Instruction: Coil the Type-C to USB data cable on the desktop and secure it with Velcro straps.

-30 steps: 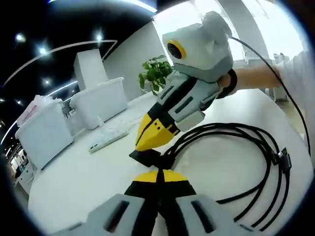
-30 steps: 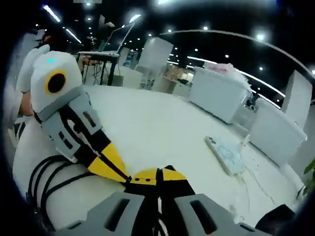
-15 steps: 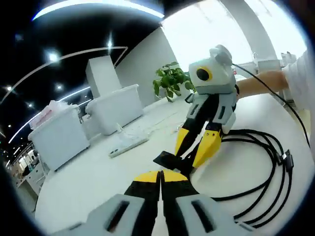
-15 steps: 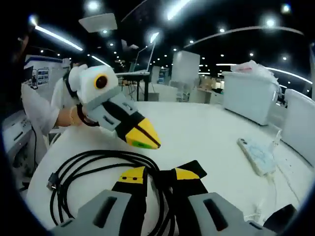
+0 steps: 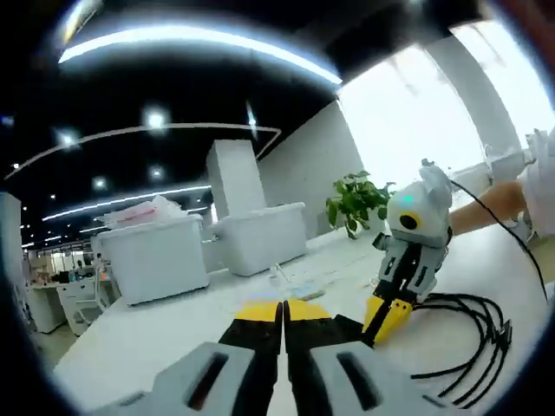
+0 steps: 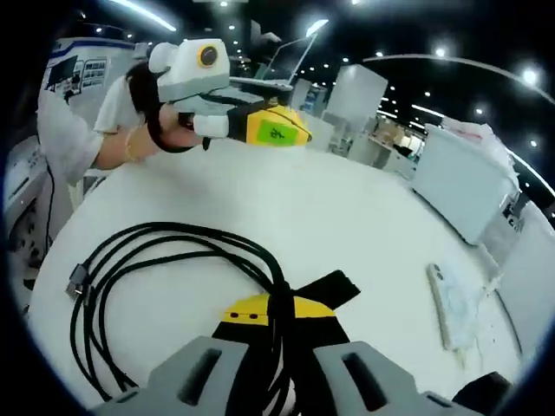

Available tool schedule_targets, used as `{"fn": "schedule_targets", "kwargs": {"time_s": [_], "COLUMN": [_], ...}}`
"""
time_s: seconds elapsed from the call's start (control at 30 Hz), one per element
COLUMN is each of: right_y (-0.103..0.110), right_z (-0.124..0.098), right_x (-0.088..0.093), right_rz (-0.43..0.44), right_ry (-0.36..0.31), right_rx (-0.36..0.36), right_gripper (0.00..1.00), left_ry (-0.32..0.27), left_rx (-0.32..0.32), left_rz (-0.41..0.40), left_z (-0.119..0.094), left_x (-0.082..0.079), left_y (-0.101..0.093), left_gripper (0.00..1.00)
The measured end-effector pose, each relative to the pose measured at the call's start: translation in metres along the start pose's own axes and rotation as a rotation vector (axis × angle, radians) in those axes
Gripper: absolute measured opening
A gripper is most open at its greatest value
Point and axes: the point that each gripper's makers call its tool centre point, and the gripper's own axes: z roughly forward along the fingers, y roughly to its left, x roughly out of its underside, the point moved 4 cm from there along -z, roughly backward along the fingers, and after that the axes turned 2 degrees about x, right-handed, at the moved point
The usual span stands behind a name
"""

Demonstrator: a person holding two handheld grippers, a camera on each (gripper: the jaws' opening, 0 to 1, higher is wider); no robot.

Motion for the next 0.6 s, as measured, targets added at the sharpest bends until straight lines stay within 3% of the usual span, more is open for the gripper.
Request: {"fn": "schedule_targets", "kwargs": {"time_s": [0.07,0.17,0.23,0.27,0.33,0.37,0.43,0.6], "right_y": [-0.003,-0.016,-0.022,-0.025,-0.032,-0.035,-0.044,-0.08], "right_z": [0.014,0.044,0.062,0.08,0.108,0.121,0.147,0.194], "right_x": [-0.021,-0.059,-0.077,-0.091,-0.11,-0.118,-0.132,-0.162], "right_rz": [0.043,0.059,0.05,0.047,0.049,0.052,0.06,0.111], "right_ry": [-0.083,-0.163,-0.185,-0.193,-0.199,-0.202,-0.203,-0.258], "right_rx": [0.032,0.102,0.132,0.135,0.137,0.137,0.148,0.261], "right_gripper": [0.05,0.05,0.05,0.05,0.05,0.05,0.05,0.07], "left_ry": [-0.051,-0.067,-0.086,-0.098,-0.104,-0.104,-0.164,-0.135], "left_rx": [-0.078,-0.295,-0.402,-0.485,-0.568,-0.594,-0.64,-0.663], "left_rz": [-0.042,-0.012,0.018,0.019,-0.012,-0.055,-0.115,-0.143], "left_z": [-0.014,-0.054,-0.076,-0.093,-0.111,-0.117,-0.126,-0.125], "left_x": [-0.006,-0.008,-0.009,-0.007,-0.001,0.001,0.0,0.01], "left_y": [0.025,0.085,0.112,0.13,0.15,0.156,0.165,0.171], "left_gripper": [0.03,0.03,0.03,0.03,0.03,0.03,0.03,0.03]}}
